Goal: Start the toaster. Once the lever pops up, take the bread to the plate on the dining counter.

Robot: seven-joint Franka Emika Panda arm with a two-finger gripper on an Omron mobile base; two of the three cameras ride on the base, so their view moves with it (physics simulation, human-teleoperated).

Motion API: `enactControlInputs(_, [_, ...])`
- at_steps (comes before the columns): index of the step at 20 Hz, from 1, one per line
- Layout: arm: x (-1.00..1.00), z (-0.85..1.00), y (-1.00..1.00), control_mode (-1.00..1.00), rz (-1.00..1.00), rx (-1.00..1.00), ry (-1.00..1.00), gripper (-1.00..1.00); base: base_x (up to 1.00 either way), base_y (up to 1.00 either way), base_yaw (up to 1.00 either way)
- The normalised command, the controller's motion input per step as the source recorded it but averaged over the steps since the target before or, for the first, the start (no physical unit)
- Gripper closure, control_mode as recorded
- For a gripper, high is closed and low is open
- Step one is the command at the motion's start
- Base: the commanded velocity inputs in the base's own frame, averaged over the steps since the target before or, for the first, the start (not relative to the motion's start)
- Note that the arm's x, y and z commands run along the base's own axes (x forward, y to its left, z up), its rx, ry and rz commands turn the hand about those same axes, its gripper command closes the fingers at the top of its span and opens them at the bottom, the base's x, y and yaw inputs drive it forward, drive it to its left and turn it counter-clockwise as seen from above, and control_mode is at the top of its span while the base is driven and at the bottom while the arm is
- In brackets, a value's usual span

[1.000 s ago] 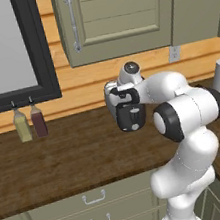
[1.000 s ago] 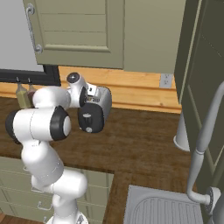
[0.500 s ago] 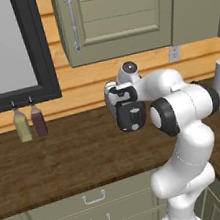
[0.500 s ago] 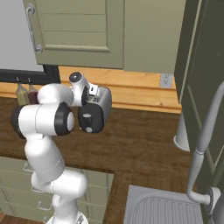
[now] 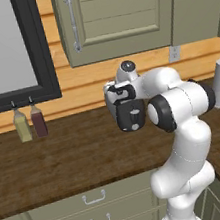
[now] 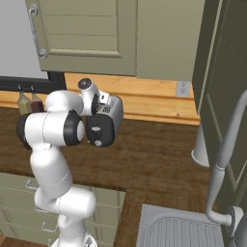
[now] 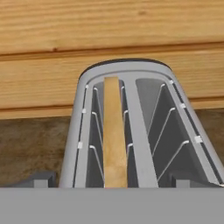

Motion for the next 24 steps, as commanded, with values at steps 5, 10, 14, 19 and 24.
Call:
enactControlInputs(5, [0.06, -0.07, 0.00, -1.00, 0.00, 0.00, 0.03, 1.00, 0.00, 0.00, 0.00])
enactControlInputs(10, [0.07, -0.02, 0.00, -1.00, 0.00, 0.00, 0.02, 1.00, 0.00, 0.00, 0.00])
enactControlInputs(14, [0.00, 0.00, 0.00, -1.00, 0.00, 0.00, 0.00, 1.00, 0.00, 0.00, 0.00])
enactControlInputs(19, [0.00, 0.00, 0.00, -1.00, 0.01, 0.00, -0.06, 1.00, 0.00, 0.00, 0.00])
enactControlInputs(24, [-0.15, 0.00, 0.00, -1.00, 0.00, 0.00, -0.26, 1.00, 0.00, 0.00, 0.00])
